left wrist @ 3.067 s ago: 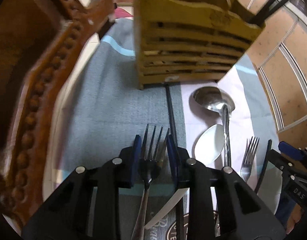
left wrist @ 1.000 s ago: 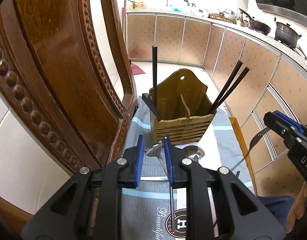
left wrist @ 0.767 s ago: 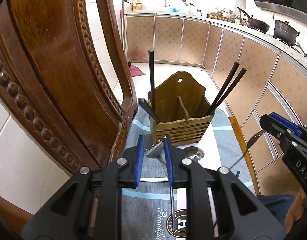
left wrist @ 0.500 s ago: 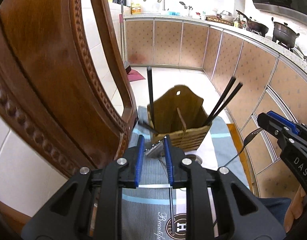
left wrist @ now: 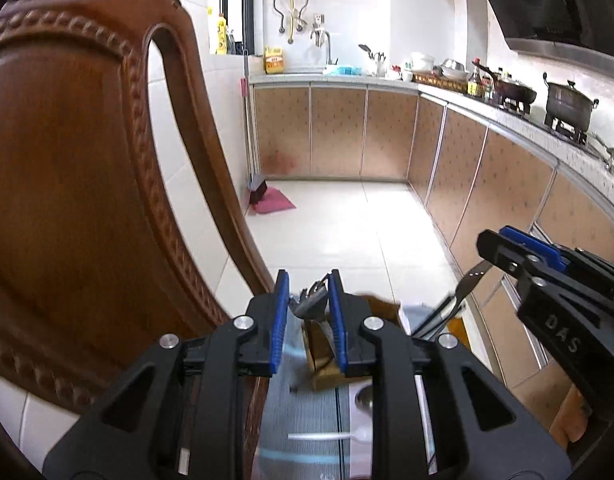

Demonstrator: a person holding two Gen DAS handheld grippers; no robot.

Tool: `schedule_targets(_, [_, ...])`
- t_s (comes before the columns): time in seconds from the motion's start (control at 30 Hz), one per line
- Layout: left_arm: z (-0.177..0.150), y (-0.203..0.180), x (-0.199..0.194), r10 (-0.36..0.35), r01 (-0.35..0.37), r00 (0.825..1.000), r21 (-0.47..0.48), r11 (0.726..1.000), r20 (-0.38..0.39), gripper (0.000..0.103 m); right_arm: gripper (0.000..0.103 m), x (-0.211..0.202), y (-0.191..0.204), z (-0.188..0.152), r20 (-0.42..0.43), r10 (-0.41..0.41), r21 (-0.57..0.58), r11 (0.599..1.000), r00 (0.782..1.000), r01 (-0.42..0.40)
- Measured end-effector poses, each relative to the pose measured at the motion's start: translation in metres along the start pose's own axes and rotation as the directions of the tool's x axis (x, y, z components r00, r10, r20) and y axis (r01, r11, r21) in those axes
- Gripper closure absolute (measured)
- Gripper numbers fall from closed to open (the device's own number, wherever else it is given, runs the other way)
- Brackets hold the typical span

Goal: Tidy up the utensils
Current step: 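Drop the forks into the wooden holder by opening both grippers, then lower the left gripper to the white plastic spoon while the right gripper reaches the steel ladle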

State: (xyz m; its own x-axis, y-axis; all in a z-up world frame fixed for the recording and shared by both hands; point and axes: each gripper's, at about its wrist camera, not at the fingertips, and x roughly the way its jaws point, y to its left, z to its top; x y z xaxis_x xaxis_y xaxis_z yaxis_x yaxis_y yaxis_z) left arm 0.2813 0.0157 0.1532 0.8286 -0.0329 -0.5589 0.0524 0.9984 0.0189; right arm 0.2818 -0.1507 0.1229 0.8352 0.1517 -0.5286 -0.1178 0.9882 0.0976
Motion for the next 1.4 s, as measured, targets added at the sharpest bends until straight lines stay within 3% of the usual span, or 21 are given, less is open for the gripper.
schedule_targets(0.2, [0.011,0.001,0.035,0.016,-0.016,1.000,-0.016,1.000,0.013,0.083,0.080,0.036,0.003,0.021,0.016,-0.043,-0.021,0.999,0.999,0.043])
schedule_targets(0.47, [-0.017,0.000,0.105,0.025,-0.026,0.996,-0.020,0.999,-0.082,0.086,0.080,0.093,0.000,-0.012,-0.065,-0.062,-0.038,0.997,0.996,0.060])
schedule_targets(0.7, [-0.023,-0.002,0.109,0.013,-0.014,0.996,-0.013,1.000,-0.087,0.086,0.079,0.115,-0.002,-0.033,-0.136,-0.080,-0.049,0.996,0.987,0.073])
schedule_targets(0.8, [-0.023,-0.002,0.099,0.002,-0.003,0.997,-0.019,1.000,-0.074,0.081,0.060,0.106,-0.004,-0.035,-0.121,-0.087,-0.057,0.995,0.989,0.080])
schedule_targets(1.0, [-0.033,-0.001,0.060,-0.029,0.027,0.999,-0.040,0.999,-0.045,0.069,0.055,0.048,-0.013,-0.032,-0.051,-0.073,-0.045,0.996,0.996,0.071])
schedule_targets(1.17, [-0.071,-0.008,0.020,-0.070,0.070,0.996,-0.007,0.998,-0.047,0.057,0.050,0.001,-0.033,-0.057,-0.083,-0.094,-0.061,0.994,0.992,0.090])
schedule_targets(1.3, [-0.121,-0.022,0.033,-0.113,0.117,0.981,0.017,0.993,-0.156,0.053,0.048,-0.010,-0.054,-0.110,-0.197,-0.166,-0.104,0.984,0.966,0.148])
schedule_targets(1.4, [-0.159,-0.034,0.071,-0.124,0.134,0.948,0.015,0.991,-0.292,0.053,0.048,0.012,-0.072,-0.160,-0.328,-0.233,-0.125,0.971,0.916,0.202])
